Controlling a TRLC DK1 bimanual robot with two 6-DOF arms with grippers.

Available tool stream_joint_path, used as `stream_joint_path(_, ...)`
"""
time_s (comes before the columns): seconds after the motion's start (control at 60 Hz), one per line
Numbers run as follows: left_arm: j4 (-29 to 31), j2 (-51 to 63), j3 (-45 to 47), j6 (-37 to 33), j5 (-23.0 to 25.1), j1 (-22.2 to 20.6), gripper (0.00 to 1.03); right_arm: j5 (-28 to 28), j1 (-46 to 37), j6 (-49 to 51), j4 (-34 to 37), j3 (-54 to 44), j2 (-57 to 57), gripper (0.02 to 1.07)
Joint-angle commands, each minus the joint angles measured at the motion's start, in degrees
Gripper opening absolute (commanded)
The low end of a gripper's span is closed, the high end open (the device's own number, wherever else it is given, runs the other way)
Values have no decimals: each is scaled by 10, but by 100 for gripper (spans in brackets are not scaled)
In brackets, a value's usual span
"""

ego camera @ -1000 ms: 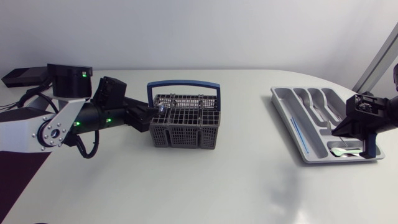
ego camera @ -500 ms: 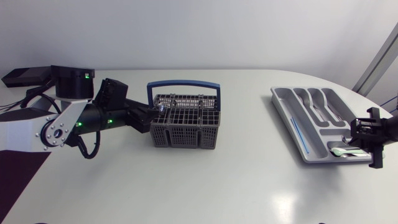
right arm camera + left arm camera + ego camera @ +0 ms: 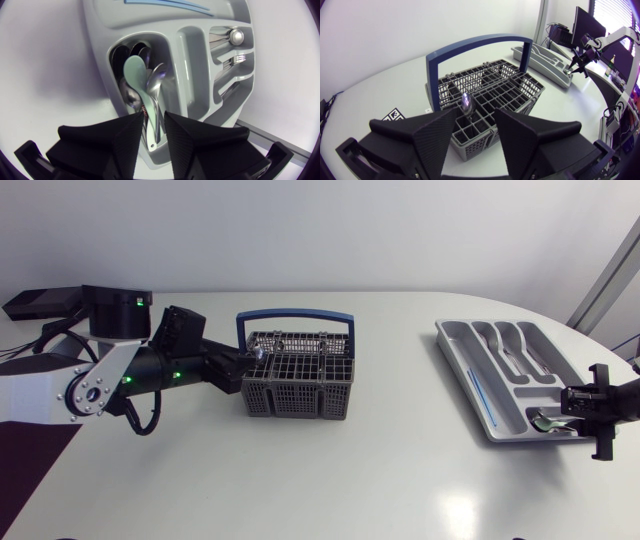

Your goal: Transfer all utensils from the basket to the drawer tray.

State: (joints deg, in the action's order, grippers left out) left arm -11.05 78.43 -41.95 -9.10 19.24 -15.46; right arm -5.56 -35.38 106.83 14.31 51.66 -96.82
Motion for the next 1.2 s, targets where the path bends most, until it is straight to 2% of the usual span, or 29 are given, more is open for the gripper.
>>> stream_joint_path(0.0, -1, -2, -10, -12, 5, 6, 54, 11, 0, 23, -6, -16, 21, 53)
stream_joint_path(0.117, 2, -7, -13, -13, 9, 25, 54, 11, 11, 20, 9, -32, 71, 61)
stream_joint_path(0.2, 3, -7, -15, -13, 16, 37, 54, 12, 35, -2, 42, -38, 111, 62)
stream_joint_path(0.283, 3, -6, -14, -14, 16, 44, 54, 12, 71, -58, 94, -30, 151, 69)
stream_joint_path(0.45, 2, -5, -9, -20, 17, 52, 54, 12, 160, -158, 195, -14, 216, 69)
stream_joint_path(0.617, 2, 8, -11, -27, 22, 74, 54, 12, 259, -253, 248, -4, 259, 69)
stream_joint_path(0.75, 4, 9, -16, -23, 36, 74, 54, 13, 341, -340, 273, 7, 270, 69)
stream_joint_path(0.9, 11, 19, -28, -16, 39, 49, 54, 13, 429, -442, 301, 42, 256, 72)
stream_joint_path(1.183, 21, 54, -59, -4, 47, 43, 54, -3, 533, -580, 328, 98, 217, 72)
